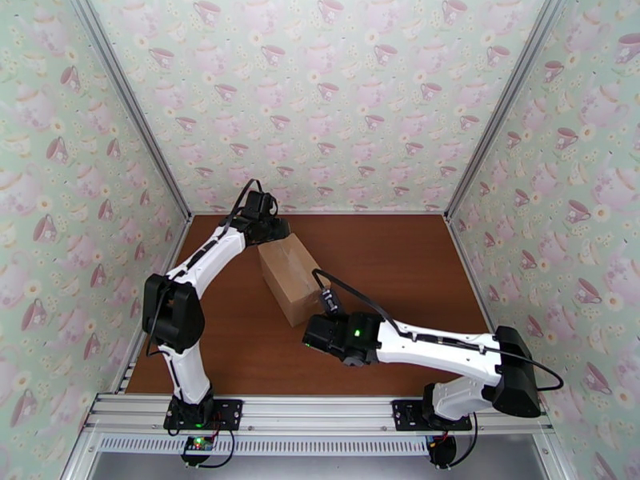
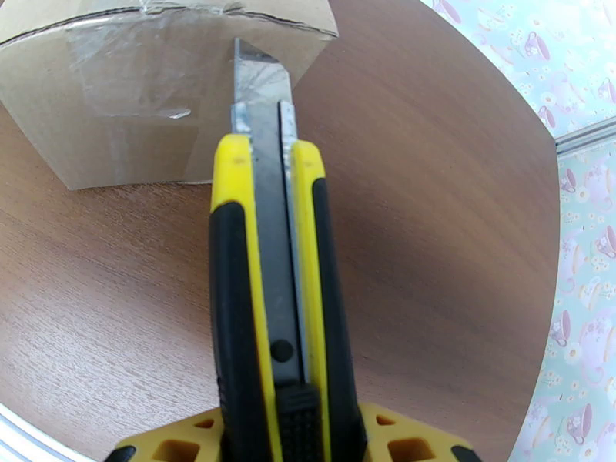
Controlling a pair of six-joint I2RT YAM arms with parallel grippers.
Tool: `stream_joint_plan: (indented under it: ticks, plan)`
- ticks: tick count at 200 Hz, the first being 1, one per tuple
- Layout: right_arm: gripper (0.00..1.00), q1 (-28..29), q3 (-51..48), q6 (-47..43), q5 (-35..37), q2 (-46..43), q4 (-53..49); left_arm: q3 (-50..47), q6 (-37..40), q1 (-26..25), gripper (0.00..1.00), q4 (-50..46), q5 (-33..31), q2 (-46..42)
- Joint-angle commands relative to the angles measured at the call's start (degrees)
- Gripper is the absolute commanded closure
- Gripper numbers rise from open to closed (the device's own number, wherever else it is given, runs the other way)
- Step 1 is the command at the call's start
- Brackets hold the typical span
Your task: Unpack the express box
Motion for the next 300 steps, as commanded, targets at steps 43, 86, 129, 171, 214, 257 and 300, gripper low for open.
stream_joint_plan:
  ticks: [43, 86, 129, 171, 214, 257, 300]
  plan:
    - [1.0, -0.6, 1.7, 0.1, 2.0, -1.1, -0.1, -1.0, 0.4, 0.3, 0.53, 0.1, 0.2, -2.2]
    - [1.0, -0.9, 1.9, 0.5, 2.4, -1.5, -0.1, -1.0, 0.4, 0.3, 0.53, 0.1, 0.3, -2.2]
    - [1.0, -1.4, 1.9, 0.4, 2.7, -2.0, 0.0, -1.0, 0.3, 0.3, 0.53, 0.2, 0.4, -2.2]
    - [1.0, -1.6, 2.2, 0.0, 2.8, -1.9, 0.0, -1.0, 0.4, 0.3, 0.53, 0.2, 0.3, -2.2]
    - [1.0, -1.9, 2.6, -0.5, 2.5, -1.3, 0.1, -1.2, 0.4, 0.3, 0.52, 0.1, 0.3, -2.5]
    - [1.0, -2.0, 2.8, -0.7, 2.6, -1.3, 0.3, -1.4, 0.3, 0.2, 0.53, 0.2, 0.7, -2.2]
    - [1.0, -2.0, 2.9, -0.9, 2.3, -0.8, 0.3, -1.4, 0.2, 0.1, 0.53, 0.3, 0.8, -2.2]
